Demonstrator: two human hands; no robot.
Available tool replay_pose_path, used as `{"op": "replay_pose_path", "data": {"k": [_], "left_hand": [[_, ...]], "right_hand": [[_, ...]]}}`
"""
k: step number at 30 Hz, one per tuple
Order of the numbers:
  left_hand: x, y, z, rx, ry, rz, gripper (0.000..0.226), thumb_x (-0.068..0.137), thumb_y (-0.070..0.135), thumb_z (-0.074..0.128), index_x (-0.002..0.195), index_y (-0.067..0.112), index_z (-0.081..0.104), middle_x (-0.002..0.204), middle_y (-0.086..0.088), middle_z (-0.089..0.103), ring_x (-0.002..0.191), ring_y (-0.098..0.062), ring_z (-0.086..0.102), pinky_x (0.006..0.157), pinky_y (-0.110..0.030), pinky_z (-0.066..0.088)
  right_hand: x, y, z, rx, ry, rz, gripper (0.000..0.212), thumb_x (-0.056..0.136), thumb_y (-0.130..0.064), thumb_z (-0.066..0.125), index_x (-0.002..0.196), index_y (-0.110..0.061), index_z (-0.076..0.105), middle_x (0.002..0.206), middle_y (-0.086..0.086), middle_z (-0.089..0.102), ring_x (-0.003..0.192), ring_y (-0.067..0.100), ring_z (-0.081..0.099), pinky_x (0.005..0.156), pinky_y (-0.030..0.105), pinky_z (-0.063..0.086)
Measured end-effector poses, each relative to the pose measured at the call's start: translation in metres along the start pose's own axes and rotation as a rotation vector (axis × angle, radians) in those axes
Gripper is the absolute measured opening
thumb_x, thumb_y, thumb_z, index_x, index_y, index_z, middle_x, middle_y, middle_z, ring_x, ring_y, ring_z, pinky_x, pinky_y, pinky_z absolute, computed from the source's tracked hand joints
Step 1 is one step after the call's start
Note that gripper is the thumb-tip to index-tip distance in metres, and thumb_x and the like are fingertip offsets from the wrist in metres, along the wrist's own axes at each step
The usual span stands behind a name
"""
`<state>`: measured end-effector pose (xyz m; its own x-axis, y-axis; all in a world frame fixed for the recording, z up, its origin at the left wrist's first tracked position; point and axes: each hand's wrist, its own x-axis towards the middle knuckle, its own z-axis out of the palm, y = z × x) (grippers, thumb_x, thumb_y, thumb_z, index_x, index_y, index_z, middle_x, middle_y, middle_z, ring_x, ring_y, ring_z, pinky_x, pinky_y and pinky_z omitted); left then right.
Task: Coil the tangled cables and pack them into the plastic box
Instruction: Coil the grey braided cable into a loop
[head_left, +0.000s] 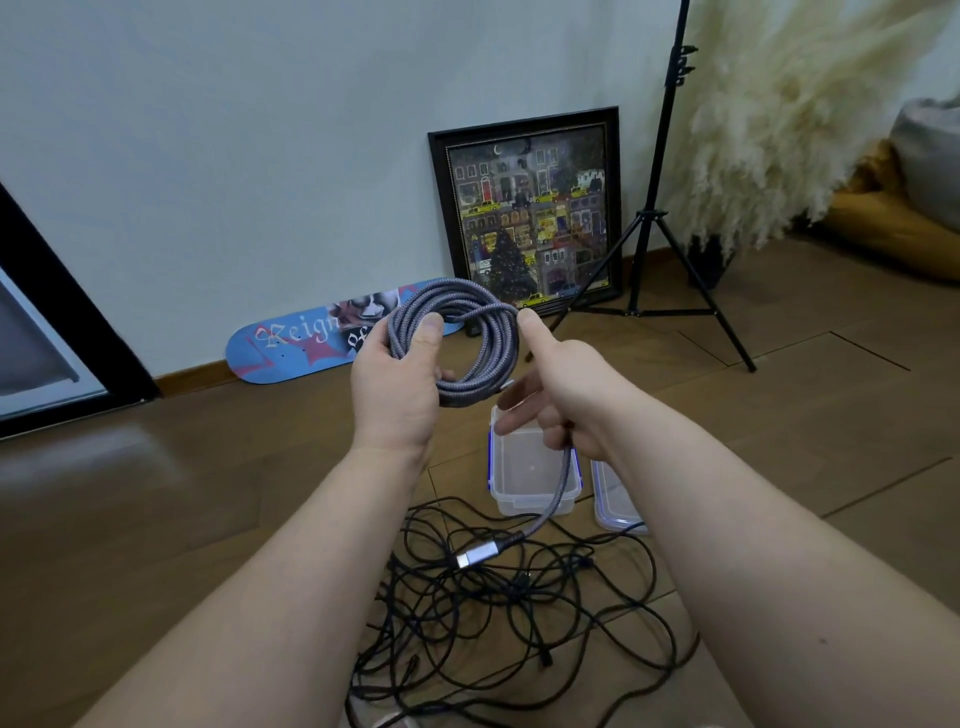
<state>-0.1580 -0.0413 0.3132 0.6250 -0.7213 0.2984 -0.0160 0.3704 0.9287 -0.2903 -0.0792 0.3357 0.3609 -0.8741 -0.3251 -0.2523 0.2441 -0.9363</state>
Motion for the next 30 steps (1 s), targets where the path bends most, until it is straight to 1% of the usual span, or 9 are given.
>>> {"op": "replay_pose_path", "data": {"k": [4, 8, 12, 15, 18, 21, 24, 27, 30], "left_hand": [[-0.004, 0.003, 0.007, -0.086, 0.012, -0.042, 0.011, 0.098, 0.018, 0.058, 0.087, 0.019, 0.060, 0.071, 0.004, 0.054, 0.047, -0.006, 0.046, 0.058, -0.028, 0.047], [-0.005, 0.001, 0.011, -0.120, 0.033, -0.056, 0.012, 0.097, 0.017, 0.059, 0.086, 0.018, 0.059, 0.068, 0.004, 0.049, 0.052, -0.010, 0.042, 0.061, -0.032, 0.047], [-0.005, -0.011, 0.013, -0.033, 0.052, -0.039, 0.009, 0.094, 0.025, 0.062, 0.086, 0.022, 0.059, 0.066, 0.010, 0.050, 0.059, -0.012, 0.043, 0.067, -0.037, 0.043], [-0.006, -0.022, 0.015, 0.056, 0.038, -0.031, 0.007, 0.093, 0.029, 0.061, 0.088, 0.024, 0.059, 0.069, 0.013, 0.056, 0.069, -0.015, 0.051, 0.075, -0.040, 0.045], [-0.010, -0.025, 0.018, 0.149, 0.026, 0.005, 0.004, 0.097, 0.024, 0.057, 0.097, 0.022, 0.060, 0.076, 0.009, 0.058, 0.071, -0.016, 0.055, 0.075, -0.041, 0.049], [-0.010, -0.028, 0.018, 0.225, 0.061, 0.038, 0.012, 0.098, 0.022, 0.055, 0.108, 0.017, 0.060, 0.086, 0.003, 0.063, 0.075, -0.018, 0.061, 0.079, -0.043, 0.053], [-0.010, -0.027, 0.016, 0.251, 0.079, 0.050, 0.014, 0.098, 0.024, 0.055, 0.110, 0.018, 0.059, 0.094, -0.003, 0.067, 0.085, -0.020, 0.067, 0.084, -0.042, 0.056], [-0.012, -0.025, 0.016, 0.217, 0.054, 0.029, 0.022, 0.097, 0.026, 0.056, 0.115, 0.014, 0.058, 0.099, 0.002, 0.067, 0.090, -0.010, 0.066, 0.084, -0.030, 0.053], [-0.015, -0.025, 0.012, 0.223, -0.065, -0.061, 0.047, 0.080, 0.048, 0.064, 0.117, 0.019, 0.060, 0.106, 0.005, 0.070, 0.101, -0.015, 0.065, 0.093, -0.040, 0.052]], "right_hand": [[-0.010, -0.003, -0.001, 0.136, -0.099, 0.008, 0.080, 0.092, -0.072, 0.026, 0.118, -0.001, 0.051, 0.102, 0.027, 0.067, 0.023, 0.008, 0.039, 0.041, 0.024, 0.033], [-0.013, -0.002, -0.004, 0.267, -0.150, 0.016, 0.078, 0.088, -0.075, 0.033, 0.115, -0.006, 0.057, 0.113, 0.024, 0.065, 0.024, 0.005, 0.041, 0.042, 0.023, 0.041], [-0.002, 0.003, -0.001, 0.347, -0.036, -0.039, 0.060, 0.091, -0.069, 0.040, 0.099, -0.013, 0.061, 0.098, 0.010, 0.069, 0.037, 0.007, 0.026, 0.043, 0.023, 0.042], [0.005, 0.005, 0.001, 0.303, 0.067, -0.073, 0.053, 0.094, -0.065, 0.039, 0.090, -0.015, 0.058, 0.080, 0.007, 0.047, 0.037, 0.008, 0.024, 0.043, 0.023, 0.039], [0.009, 0.007, 0.000, 0.287, 0.108, -0.091, 0.050, 0.097, -0.062, 0.037, 0.082, -0.018, 0.056, 0.063, 0.000, 0.041, 0.033, 0.007, 0.030, 0.043, 0.023, 0.038], [0.009, 0.007, 0.000, 0.308, 0.042, -0.112, 0.051, 0.095, -0.063, 0.038, 0.086, -0.018, 0.059, 0.071, 0.008, 0.059, 0.031, 0.006, 0.032, 0.043, 0.022, 0.035], [0.008, 0.008, 0.002, 0.296, -0.037, -0.194, 0.042, 0.089, -0.065, 0.050, 0.091, -0.025, 0.063, 0.084, 0.011, 0.061, 0.047, 0.013, 0.036, 0.043, 0.022, 0.031], [0.007, 0.009, 0.003, 0.233, -0.038, -0.318, 0.014, 0.089, -0.041, 0.065, 0.088, -0.027, 0.063, 0.082, 0.008, 0.058, 0.072, 0.023, 0.050, 0.045, 0.023, 0.030], [0.008, 0.009, -0.002, 0.162, -0.001, -0.393, 0.009, 0.091, -0.018, 0.065, 0.088, -0.025, 0.062, 0.076, 0.003, 0.058, 0.069, 0.015, 0.052, 0.043, 0.023, 0.030]]}}
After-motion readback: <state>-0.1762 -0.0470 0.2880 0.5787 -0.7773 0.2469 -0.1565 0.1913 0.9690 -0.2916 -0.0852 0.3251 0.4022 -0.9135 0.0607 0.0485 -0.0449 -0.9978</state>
